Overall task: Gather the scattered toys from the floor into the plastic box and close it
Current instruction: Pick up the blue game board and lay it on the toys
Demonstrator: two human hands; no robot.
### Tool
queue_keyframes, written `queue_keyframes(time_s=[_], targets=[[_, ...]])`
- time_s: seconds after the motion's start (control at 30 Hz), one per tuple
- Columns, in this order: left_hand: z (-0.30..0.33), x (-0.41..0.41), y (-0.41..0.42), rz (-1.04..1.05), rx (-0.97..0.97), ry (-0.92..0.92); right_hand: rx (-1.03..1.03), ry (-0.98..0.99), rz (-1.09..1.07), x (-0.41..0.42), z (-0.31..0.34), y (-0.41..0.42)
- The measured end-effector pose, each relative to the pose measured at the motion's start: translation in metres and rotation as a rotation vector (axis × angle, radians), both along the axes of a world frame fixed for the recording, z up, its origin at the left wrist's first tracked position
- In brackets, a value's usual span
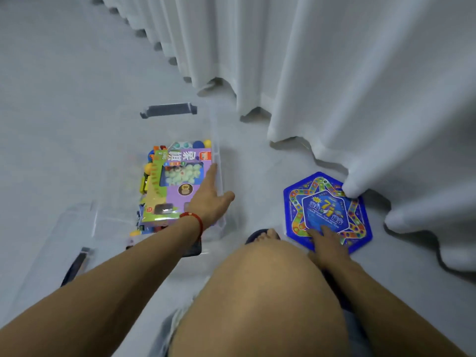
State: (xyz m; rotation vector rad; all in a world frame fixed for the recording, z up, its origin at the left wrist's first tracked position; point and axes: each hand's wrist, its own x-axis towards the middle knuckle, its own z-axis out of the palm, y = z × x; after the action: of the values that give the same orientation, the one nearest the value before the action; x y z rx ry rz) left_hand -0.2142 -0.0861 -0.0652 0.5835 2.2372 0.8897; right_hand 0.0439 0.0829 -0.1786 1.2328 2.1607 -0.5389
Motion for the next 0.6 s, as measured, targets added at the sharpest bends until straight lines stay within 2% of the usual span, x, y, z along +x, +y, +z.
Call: queue_keyframes(time_s=[0.1,0.23,0.3,0.4,0.43,0.6], targets=[[-0.023,0.018,0.006,-0.091,-0.048,0.272,0.023,0.016,-0.019,0.006,-0.023,0.001],[-0.033,0.020,0.009,-0.085,-0.102,0.370,0.057,0.022,-0.119,0.000,-0.043,0.004],[-0.032,0.021,0.009,-0.089,-0.115,0.386,0.113,0.102,-0.316,-0.003,-0.051,0.004],[-0.032,0.021,0.010,-0.092,-0.104,0.396,0.162,0.221,-0.773,0.000,-0.054,0.014],[-0.032,0.021,0.010,-0.095,-0.105,0.404,0.145,0.229,-0.866,0.002,-0.054,0.019],[-0.032,0.021,0.009,-0.093,-0.130,0.435,0.095,0.154,-1.017,-0.002,-0.048,0.037]])
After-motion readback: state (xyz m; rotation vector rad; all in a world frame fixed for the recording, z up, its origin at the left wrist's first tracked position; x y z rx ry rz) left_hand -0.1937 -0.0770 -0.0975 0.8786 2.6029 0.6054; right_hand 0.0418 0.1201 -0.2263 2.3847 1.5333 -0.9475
